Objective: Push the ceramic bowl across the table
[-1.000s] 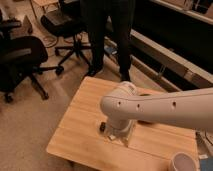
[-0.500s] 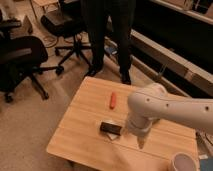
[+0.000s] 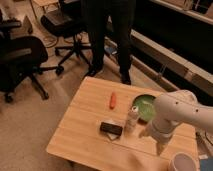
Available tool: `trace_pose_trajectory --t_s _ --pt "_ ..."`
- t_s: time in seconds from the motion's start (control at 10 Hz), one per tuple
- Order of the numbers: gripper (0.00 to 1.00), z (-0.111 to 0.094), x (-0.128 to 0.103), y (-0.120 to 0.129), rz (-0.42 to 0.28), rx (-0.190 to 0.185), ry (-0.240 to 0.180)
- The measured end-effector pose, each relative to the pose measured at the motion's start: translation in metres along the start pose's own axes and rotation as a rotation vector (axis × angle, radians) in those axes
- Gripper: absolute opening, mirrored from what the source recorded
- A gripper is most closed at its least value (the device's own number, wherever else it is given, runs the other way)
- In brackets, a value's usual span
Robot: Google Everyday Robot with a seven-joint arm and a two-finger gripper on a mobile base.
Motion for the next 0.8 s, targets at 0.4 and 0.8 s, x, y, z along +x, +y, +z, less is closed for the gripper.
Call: trace_pose_trajectory --t_s 0.4,0.8 --pt "0.65 0.001 -0.051 -0.015 0.050 0.042 -0.018" --pt "0.65 -0.004 -0.079 0.016 -0.053 -0.013 -0.088"
